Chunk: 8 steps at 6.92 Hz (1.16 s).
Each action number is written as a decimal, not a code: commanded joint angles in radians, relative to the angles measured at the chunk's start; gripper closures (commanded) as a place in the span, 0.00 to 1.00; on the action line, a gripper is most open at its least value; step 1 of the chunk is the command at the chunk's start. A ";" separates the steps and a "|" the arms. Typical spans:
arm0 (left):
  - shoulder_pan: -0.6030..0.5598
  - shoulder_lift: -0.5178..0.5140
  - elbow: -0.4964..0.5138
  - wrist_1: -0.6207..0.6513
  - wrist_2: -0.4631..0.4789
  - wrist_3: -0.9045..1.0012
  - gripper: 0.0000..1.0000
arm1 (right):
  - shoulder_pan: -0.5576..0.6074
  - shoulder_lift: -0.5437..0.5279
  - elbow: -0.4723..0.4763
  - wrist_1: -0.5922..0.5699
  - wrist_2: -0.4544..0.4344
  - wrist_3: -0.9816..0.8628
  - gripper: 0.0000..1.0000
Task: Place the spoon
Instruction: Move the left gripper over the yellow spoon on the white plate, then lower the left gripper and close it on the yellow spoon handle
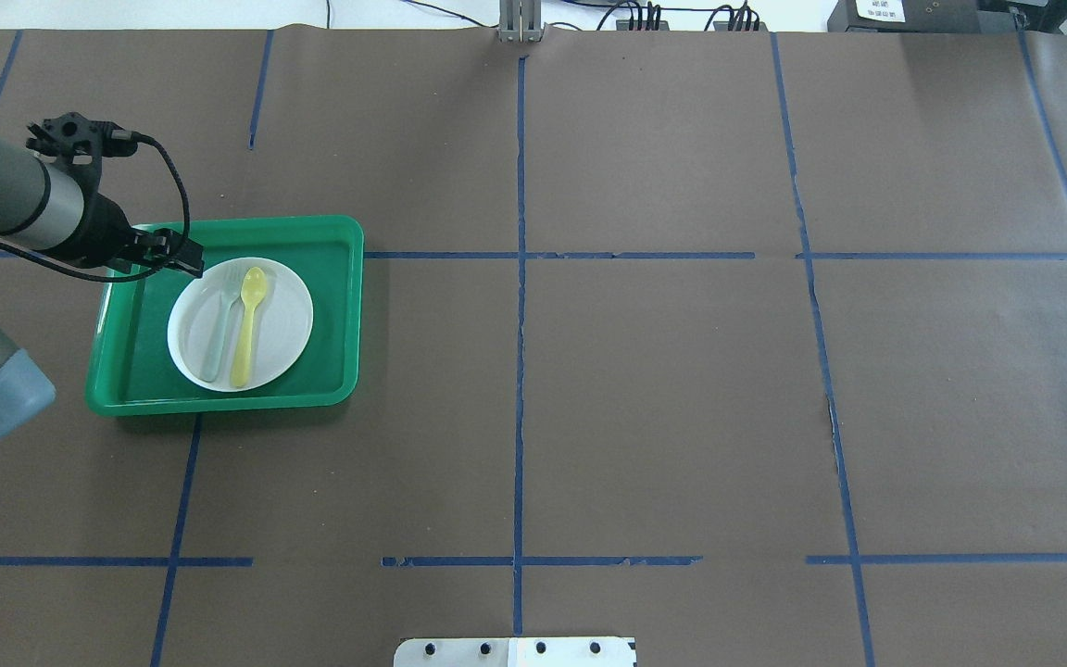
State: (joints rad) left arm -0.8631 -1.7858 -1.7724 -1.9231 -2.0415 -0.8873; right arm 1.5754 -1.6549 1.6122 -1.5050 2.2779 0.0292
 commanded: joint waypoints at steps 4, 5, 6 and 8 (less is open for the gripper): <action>0.145 -0.075 0.100 -0.014 0.069 -0.101 0.27 | 0.000 0.001 0.000 0.000 0.000 0.000 0.00; 0.145 -0.075 0.100 -0.016 0.069 -0.098 0.53 | 0.000 0.001 0.000 0.000 0.000 0.000 0.00; 0.145 -0.075 0.102 -0.016 0.069 -0.094 0.56 | 0.000 0.000 0.000 -0.001 0.000 0.000 0.00; 0.145 -0.075 0.105 -0.016 0.069 -0.093 0.56 | 0.000 0.000 0.000 0.000 0.000 0.000 0.00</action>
State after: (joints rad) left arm -0.7183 -1.8607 -1.6700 -1.9387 -1.9728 -0.9811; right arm 1.5754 -1.6549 1.6122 -1.5052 2.2780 0.0292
